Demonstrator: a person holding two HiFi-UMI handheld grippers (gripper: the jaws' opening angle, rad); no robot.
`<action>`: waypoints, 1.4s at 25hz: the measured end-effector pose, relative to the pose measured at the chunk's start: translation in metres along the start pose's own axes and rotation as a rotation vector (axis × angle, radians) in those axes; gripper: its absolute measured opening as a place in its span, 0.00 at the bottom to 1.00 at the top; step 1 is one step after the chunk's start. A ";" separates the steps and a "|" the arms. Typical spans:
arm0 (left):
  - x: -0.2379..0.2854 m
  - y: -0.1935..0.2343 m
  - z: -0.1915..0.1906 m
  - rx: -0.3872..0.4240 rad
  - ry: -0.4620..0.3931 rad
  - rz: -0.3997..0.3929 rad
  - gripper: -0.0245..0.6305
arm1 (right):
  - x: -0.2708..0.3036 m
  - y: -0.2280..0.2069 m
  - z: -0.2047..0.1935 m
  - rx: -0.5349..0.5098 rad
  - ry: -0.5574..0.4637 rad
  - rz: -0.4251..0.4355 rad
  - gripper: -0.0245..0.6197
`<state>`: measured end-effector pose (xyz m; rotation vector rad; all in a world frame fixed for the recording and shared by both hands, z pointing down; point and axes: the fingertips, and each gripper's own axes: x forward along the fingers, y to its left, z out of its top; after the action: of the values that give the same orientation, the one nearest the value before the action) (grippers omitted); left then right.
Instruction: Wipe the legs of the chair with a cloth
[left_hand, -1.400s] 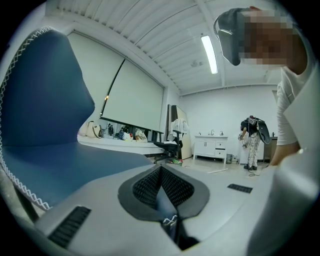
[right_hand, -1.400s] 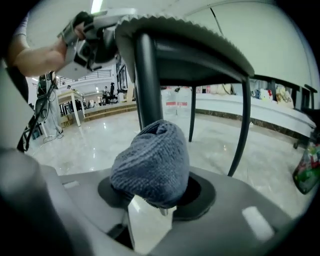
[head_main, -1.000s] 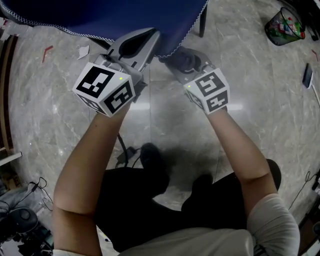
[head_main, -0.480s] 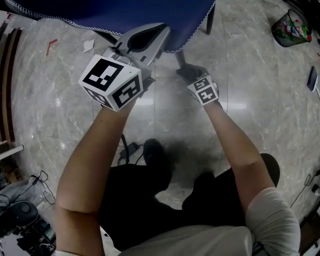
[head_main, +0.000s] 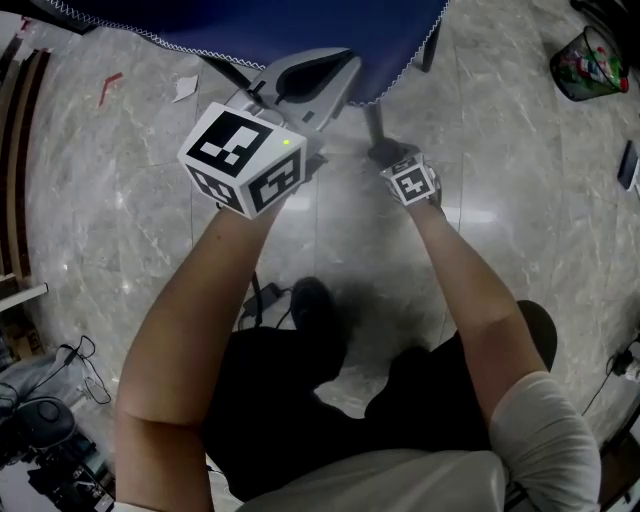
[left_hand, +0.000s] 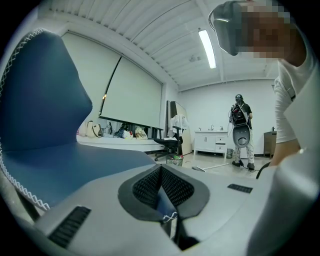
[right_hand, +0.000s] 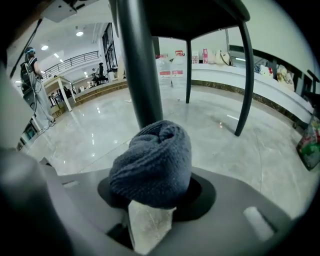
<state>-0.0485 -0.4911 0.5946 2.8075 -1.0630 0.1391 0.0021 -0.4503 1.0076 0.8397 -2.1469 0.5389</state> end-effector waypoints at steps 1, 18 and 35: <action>0.000 0.000 0.000 0.005 0.000 0.002 0.04 | -0.008 0.001 0.009 -0.008 -0.030 0.003 0.31; 0.006 0.004 0.002 -0.009 -0.010 0.037 0.04 | -0.198 0.036 0.219 -0.139 -0.518 0.006 0.31; 0.004 0.000 0.004 -0.030 -0.035 0.003 0.04 | -0.042 0.000 0.051 -0.074 -0.136 -0.022 0.31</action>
<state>-0.0454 -0.4942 0.5913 2.7921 -1.0677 0.0736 -0.0017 -0.4644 0.9433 0.8795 -2.2636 0.3987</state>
